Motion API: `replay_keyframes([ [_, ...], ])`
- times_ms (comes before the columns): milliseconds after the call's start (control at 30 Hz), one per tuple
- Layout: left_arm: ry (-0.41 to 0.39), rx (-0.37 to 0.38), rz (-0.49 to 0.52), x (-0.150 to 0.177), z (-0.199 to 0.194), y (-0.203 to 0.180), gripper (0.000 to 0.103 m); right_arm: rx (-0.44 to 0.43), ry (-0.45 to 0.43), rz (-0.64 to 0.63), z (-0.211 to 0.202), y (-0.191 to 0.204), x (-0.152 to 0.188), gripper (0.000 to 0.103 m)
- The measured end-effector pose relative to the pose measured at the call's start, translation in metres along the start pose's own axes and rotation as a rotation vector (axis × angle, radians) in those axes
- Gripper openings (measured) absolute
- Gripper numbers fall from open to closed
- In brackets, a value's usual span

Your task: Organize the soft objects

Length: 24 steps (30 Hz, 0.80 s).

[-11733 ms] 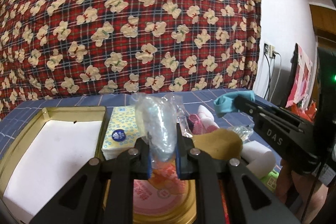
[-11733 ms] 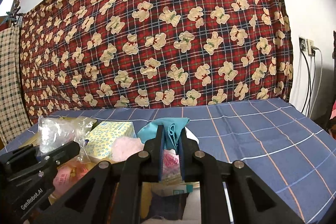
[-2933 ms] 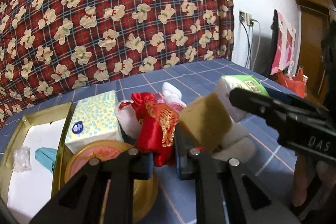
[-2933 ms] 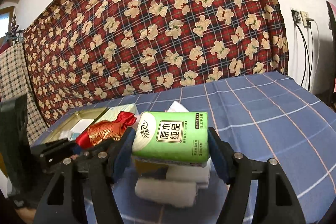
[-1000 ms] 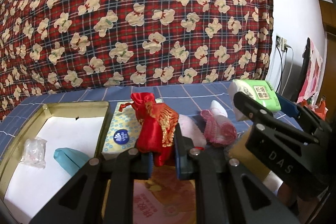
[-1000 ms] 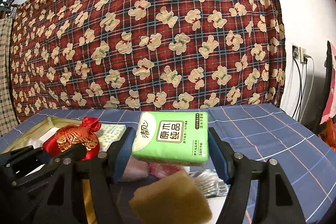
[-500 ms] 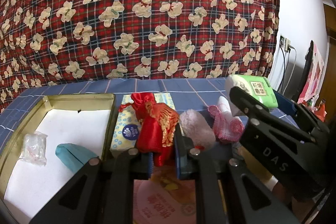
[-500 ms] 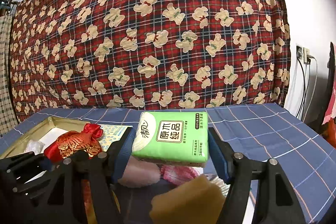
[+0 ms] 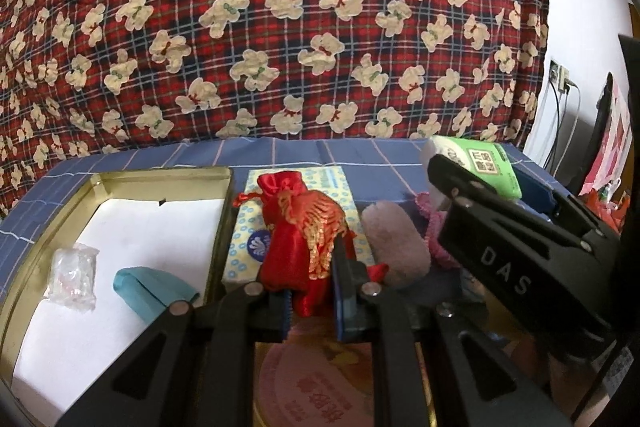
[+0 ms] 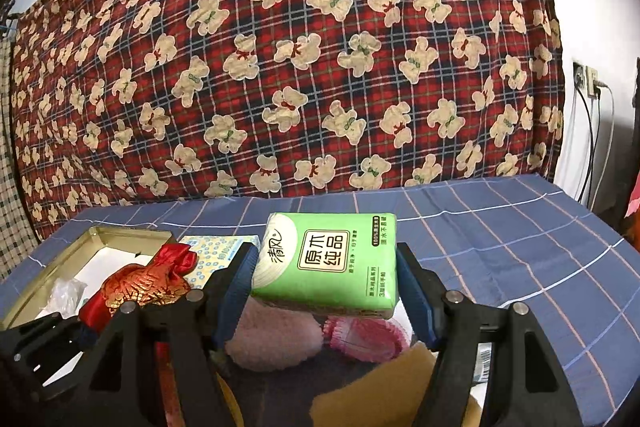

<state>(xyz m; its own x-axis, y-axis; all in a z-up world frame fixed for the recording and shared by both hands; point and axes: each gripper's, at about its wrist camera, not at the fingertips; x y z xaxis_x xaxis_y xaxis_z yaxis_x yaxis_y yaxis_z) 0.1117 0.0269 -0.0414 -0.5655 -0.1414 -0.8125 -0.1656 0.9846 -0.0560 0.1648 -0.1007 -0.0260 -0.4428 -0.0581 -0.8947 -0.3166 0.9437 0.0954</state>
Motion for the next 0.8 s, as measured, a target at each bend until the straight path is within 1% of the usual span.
replay_keyframes([
  [300,0.0,0.005,-0.023,0.0,0.001,0.004,0.013,-0.014,0.014,-0.004,0.006,0.004,-0.002,0.07],
  [400,0.002,-0.02,-0.031,0.0,0.001,0.006,0.013,-0.02,0.013,-0.009,0.007,0.005,-0.002,0.07],
  [433,0.002,-0.018,-0.036,0.0,0.001,0.008,0.013,-0.022,0.013,-0.012,0.007,0.006,-0.002,0.07],
  [600,-0.011,-0.027,-0.053,0.001,-0.002,0.013,0.013,-0.038,-0.032,-0.041,-0.001,0.013,-0.001,0.07],
  [800,-0.015,-0.05,-0.072,0.001,-0.002,0.015,0.013,-0.045,-0.049,-0.103,-0.002,0.026,-0.001,0.07],
])
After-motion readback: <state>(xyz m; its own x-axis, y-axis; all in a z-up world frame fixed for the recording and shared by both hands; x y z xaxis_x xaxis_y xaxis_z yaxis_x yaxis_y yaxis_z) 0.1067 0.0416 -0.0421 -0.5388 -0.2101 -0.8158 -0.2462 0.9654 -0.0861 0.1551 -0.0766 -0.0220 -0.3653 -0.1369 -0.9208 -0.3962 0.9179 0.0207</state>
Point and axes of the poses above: each gripper's, at about its wrist camera, not at the fingertips, and z roughly the way its jaws point, y to its left, x to its underside, and after that the axes turned 5 degrees about y, right-handed
